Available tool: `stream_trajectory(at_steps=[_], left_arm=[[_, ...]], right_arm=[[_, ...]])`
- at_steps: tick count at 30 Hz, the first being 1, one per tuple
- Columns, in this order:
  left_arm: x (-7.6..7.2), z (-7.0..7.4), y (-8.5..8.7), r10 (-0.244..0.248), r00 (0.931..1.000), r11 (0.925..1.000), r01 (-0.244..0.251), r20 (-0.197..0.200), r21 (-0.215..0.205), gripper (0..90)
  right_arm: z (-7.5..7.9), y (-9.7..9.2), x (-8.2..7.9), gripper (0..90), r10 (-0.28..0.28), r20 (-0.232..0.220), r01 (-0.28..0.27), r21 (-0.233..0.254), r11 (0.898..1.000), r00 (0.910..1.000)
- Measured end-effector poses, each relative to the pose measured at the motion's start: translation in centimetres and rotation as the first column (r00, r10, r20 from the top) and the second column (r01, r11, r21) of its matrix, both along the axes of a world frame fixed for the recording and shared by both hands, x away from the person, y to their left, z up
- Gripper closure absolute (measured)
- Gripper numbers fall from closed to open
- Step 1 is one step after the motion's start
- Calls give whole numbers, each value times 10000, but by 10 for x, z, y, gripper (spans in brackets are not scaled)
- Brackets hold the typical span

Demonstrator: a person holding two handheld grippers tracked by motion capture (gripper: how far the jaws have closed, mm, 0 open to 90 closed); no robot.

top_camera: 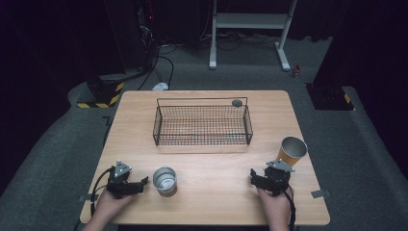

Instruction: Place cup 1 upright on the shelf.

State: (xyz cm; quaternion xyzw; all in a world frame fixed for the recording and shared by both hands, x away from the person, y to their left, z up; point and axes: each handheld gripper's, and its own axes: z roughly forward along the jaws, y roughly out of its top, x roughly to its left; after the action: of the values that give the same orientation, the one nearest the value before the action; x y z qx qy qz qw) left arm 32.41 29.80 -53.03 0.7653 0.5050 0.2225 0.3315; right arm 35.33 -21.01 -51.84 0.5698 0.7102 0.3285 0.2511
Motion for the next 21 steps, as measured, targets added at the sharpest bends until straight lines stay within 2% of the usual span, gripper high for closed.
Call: stream_trajectory(at_steps=[2,5,8,13,21], left_arm=[[0,0,0,38,10000,10000,-38,-12,-19,114],[1,0,0,82,9999,10000,-82,-60,-7,99],[1,0,0,173,9998,9998,-173,-65,21,84],[1,0,0,213,9997,9998,-213,-76,30,75],[1,0,0,213,9997,9998,-213,-91,48,75]], right_arm=[[3,-3,-2,115,60,207,-59,-66,10000,9998],[7,-6,-7,135,-69,697,77,-105,9999,9975],[11,-10,-12,135,-217,995,230,-121,9997,9948],[17,-15,-19,135,-260,1350,281,-138,9995,9905],[21,-29,-24,135,-659,1495,672,-38,9977,9866]])
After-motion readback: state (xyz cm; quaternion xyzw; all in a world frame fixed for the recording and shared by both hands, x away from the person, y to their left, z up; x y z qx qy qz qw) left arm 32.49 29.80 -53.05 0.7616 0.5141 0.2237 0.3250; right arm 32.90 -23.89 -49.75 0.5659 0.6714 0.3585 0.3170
